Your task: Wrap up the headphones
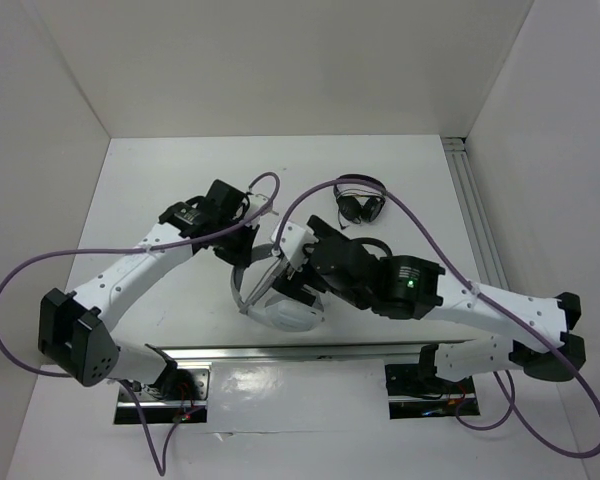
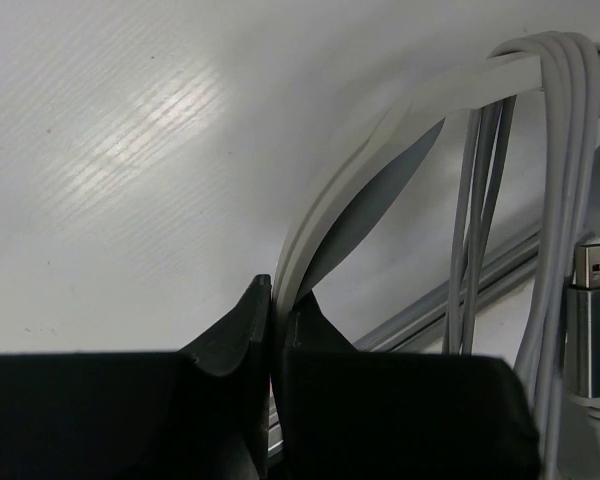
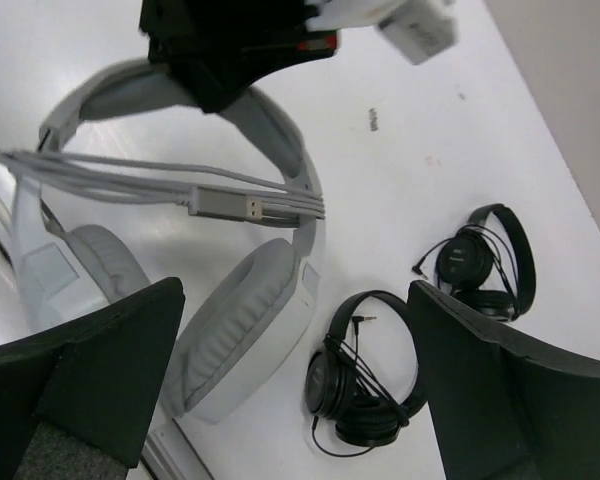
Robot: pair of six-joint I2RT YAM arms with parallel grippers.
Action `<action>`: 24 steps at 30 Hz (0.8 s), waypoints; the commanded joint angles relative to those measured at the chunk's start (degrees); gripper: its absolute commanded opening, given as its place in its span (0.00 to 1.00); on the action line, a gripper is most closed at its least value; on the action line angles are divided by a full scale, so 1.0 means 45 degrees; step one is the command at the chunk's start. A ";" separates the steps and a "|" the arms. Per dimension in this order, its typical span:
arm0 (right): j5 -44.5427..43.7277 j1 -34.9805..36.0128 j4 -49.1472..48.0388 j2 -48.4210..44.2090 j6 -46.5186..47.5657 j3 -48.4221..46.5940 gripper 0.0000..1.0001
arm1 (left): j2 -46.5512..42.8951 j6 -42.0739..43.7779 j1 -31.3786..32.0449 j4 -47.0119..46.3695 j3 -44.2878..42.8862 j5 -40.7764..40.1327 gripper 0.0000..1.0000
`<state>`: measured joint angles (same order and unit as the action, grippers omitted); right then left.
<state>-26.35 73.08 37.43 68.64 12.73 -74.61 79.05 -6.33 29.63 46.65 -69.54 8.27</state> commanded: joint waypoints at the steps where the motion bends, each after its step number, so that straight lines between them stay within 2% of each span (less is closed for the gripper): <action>1: -0.1310 -0.0048 -0.1246 -0.1248 -0.0835 -0.0393 1.00 | 0.0128 -0.1266 -0.0158 -0.1342 0.0197 -0.0060 0.00; 6: -0.2307 -0.0048 -0.1581 -0.2284 -0.2007 -0.0510 1.00 | 0.0713 -0.2537 -0.0275 -0.2494 0.0627 -0.1541 0.00; 13: -0.3069 0.0069 -0.1130 -0.2558 -0.3259 -0.0510 1.00 | 0.1613 -0.4373 -0.0412 -0.4098 0.1135 -0.3162 0.00; 24: -0.3344 0.0069 -0.0876 -0.2793 -0.3513 -0.0041 1.00 | 0.2766 -0.5078 -0.0646 -0.5680 0.1996 -0.3402 0.00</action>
<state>-39.92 73.12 34.17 57.52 -1.96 -74.85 91.39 -26.04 27.03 27.09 -60.25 -8.82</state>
